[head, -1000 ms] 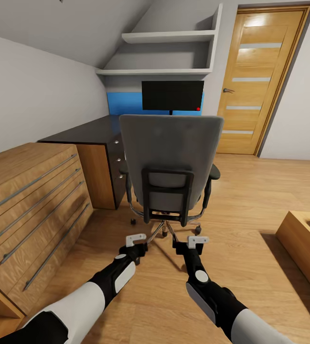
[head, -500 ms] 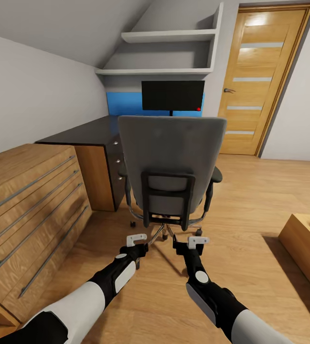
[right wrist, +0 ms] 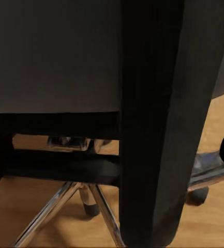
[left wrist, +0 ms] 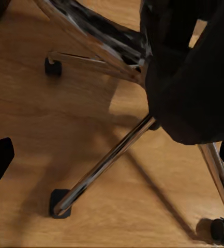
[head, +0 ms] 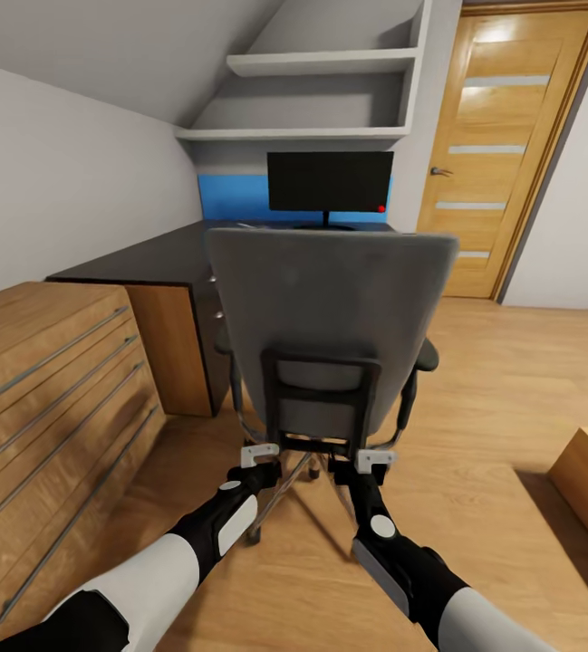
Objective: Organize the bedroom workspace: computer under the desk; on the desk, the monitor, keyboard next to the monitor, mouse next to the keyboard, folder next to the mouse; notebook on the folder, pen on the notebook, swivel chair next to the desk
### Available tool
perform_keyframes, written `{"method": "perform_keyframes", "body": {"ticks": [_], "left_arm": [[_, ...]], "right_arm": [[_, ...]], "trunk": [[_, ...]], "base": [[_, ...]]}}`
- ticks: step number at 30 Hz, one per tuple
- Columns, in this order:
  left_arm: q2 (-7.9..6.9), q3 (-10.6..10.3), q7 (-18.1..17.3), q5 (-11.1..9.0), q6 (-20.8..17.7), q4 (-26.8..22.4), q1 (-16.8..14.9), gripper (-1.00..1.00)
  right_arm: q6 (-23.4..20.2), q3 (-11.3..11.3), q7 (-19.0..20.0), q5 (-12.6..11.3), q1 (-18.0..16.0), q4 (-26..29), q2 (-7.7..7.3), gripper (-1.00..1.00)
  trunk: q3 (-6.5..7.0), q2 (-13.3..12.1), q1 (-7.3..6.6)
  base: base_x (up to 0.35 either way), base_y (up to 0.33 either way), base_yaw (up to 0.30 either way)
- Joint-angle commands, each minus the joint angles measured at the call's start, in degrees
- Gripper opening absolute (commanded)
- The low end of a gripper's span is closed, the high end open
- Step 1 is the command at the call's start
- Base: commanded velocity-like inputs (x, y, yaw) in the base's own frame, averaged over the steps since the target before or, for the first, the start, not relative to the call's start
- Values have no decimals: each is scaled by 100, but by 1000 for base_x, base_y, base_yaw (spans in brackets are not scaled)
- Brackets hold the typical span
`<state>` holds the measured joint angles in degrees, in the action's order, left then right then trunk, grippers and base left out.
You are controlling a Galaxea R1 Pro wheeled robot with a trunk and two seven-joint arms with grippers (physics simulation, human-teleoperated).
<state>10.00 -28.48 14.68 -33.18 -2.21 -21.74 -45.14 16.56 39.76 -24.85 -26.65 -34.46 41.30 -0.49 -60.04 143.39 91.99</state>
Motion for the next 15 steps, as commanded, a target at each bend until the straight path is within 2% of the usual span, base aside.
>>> {"method": "perform_keyframes", "body": {"ticks": [1,5,15], "left_arm": [[0,-21,44,-2,-23,-6,-4,100],[0,-24,44,-5,-25,-6,-4,100],[0,-17,44,-13,-10,-6,-4,100]], "right_arm": [[40,38,-31,-60,-8,-4,-5,100],[40,35,-29,-60,-7,-20,-11,100],[40,36,-29,-60,-6,-41,-7,100]], "trunk": [[-5,2,2],[4,2,2],[59,2,2]], "base": [[303,0,0],[166,0,-71],[18,0,-153]]}}
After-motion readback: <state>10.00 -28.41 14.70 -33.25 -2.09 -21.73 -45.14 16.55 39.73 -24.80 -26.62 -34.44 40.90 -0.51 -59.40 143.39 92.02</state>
